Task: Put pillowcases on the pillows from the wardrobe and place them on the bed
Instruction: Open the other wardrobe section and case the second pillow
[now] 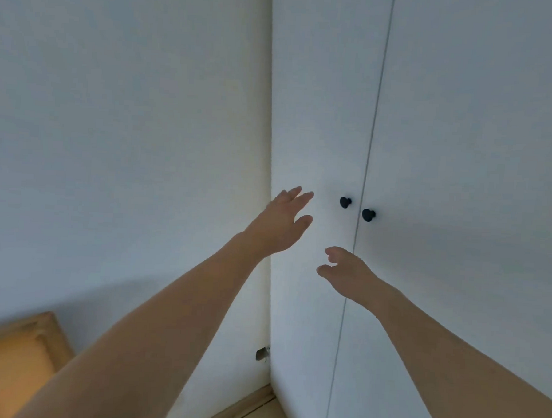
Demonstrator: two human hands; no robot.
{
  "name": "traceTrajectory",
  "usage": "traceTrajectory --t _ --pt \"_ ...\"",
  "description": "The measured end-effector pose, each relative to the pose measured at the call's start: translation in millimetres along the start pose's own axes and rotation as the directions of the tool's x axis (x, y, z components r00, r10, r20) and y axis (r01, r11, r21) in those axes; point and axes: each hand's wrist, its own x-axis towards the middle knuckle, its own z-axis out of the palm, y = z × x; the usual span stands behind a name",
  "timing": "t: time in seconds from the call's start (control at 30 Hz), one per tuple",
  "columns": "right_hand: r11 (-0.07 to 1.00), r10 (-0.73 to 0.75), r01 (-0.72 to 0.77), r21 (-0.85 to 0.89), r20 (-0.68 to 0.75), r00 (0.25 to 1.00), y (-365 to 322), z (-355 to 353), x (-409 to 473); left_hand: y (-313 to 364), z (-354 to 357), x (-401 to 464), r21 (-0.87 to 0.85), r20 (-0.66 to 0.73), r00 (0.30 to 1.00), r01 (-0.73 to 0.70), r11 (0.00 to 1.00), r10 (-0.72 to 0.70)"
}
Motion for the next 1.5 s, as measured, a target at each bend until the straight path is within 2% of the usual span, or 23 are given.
traceTrajectory --t 0.2,0.27,0.4,0.53,0.6,0.77,0.9,1.07,1.2,1.27,1.4,1.5 --pt "0.985 0.161 -0.155 0.081 -0.072 0.984 4 -33 22 17 25 66 -0.062 0.111 0.983 -0.14 0.988 0.147" --pt "0.977 0.192 -0.181 0.114 -0.097 0.977 6 -41 26 19 34 77 -0.072 0.149 0.975 -0.152 0.986 0.162" --pt "0.963 0.244 -0.223 0.149 -0.142 0.959 13 -45 32 19 37 92 -0.117 0.074 0.983 -0.16 0.98 0.169" --pt "0.962 0.262 -0.244 0.119 -0.168 0.95 14 -42 36 12 37 98 -0.038 0.171 0.972 -0.155 0.987 0.159" --pt "0.967 0.253 -0.24 0.09 -0.18 0.951 13 -39 37 12 36 100 -0.028 0.164 0.974 -0.154 0.988 0.156" --pt "0.972 0.235 -0.23 0.051 -0.223 0.946 12 -30 41 16 25 98 0.122 0.084 0.984 -0.169 0.978 0.159" --pt "0.975 0.185 -0.205 -0.08 -0.207 0.961 -2 -16 44 -9 21 76 0.037 -0.015 0.991 -0.135 0.99 0.136" --pt "0.982 -0.012 -0.009 -0.19 -0.109 0.994 -36 10 45 -54 -4 39 0.002 -0.236 0.971 -0.051 0.999 0.05" --pt "0.954 -0.166 0.158 -0.256 -0.009 0.986 -77 38 52 -88 -33 22 0.087 -0.309 0.951 0.031 0.996 -0.003" --pt "0.943 -0.207 0.21 -0.26 0.04 0.978 -92 50 60 -102 -40 16 0.14 -0.396 0.915 -0.016 0.99 0.071" --pt "0.939 -0.231 0.245 -0.24 0.087 0.969 -109 69 78 -134 -48 1 0.134 -0.537 0.815 -0.174 0.976 0.219" --pt "0.907 -0.302 0.318 -0.275 0.101 0.948 -126 87 89 -155 -51 -8 0.232 -0.601 0.732 -0.224 0.947 0.32"
